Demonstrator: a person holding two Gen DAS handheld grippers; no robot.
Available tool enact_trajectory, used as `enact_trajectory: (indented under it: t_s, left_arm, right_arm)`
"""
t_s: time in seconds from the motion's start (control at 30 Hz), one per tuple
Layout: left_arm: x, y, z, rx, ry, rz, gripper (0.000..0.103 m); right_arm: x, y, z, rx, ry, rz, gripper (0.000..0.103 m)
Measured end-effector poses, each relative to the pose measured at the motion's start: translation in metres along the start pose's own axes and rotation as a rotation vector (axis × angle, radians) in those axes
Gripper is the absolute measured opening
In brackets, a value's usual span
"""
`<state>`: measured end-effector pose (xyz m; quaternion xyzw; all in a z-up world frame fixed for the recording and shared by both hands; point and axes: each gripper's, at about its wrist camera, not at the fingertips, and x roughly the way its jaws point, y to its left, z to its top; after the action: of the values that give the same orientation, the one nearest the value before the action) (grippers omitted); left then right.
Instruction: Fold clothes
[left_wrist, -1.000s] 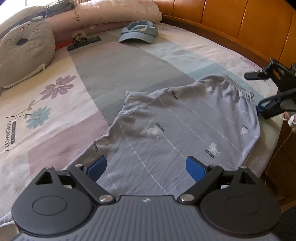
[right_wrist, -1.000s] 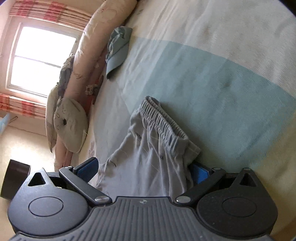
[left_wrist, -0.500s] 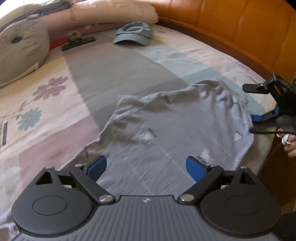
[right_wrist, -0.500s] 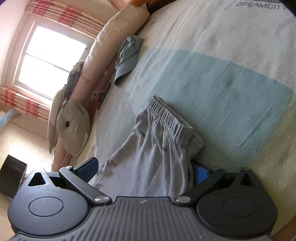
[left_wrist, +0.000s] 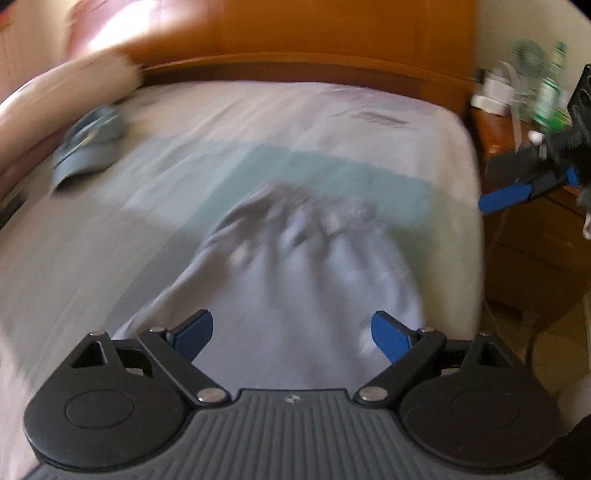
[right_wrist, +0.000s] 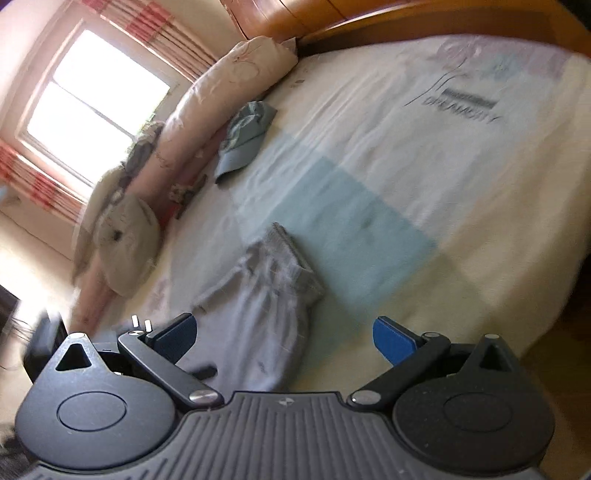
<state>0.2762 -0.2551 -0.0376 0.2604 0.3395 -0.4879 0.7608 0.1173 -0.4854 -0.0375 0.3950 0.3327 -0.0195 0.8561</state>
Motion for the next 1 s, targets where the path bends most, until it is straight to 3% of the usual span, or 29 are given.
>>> enact_trajectory:
  t_s: [0.13,0.3,0.43,0.6,0.77,1.0]
  left_arm:
    - [0.026,-0.034,0.023,0.112,0.015,-0.048,0.093]
    - [0.056,-0.061,0.025,0.194,0.090,0.048,0.093]
    - [0.057,-0.064,0.026,0.203,0.098,0.102,0.095]
    - [0.049,-0.052,0.027,0.171,0.092,0.155,0.094]
    - [0.039,-0.041,0.025,0.126,0.078,0.181,0.094]
    - [0.027,-0.023,0.021,0.049,0.069,0.206,0.094]
  right_arm:
    - [-0.008,-0.002,-0.017,-0.032,0.008,-0.083,0.103]
    - [-0.015,-0.009,-0.033,-0.012,0.000,-0.106,0.103]
    - [-0.020,-0.013,-0.035,0.001,-0.020,-0.109,0.103]
    - [-0.016,-0.015,-0.026,0.020,-0.042,-0.009,0.103]
    - [0.010,-0.027,-0.011,0.140,-0.028,0.251,0.103]
    - [0.069,-0.036,-0.001,0.369,0.090,0.326,0.103]
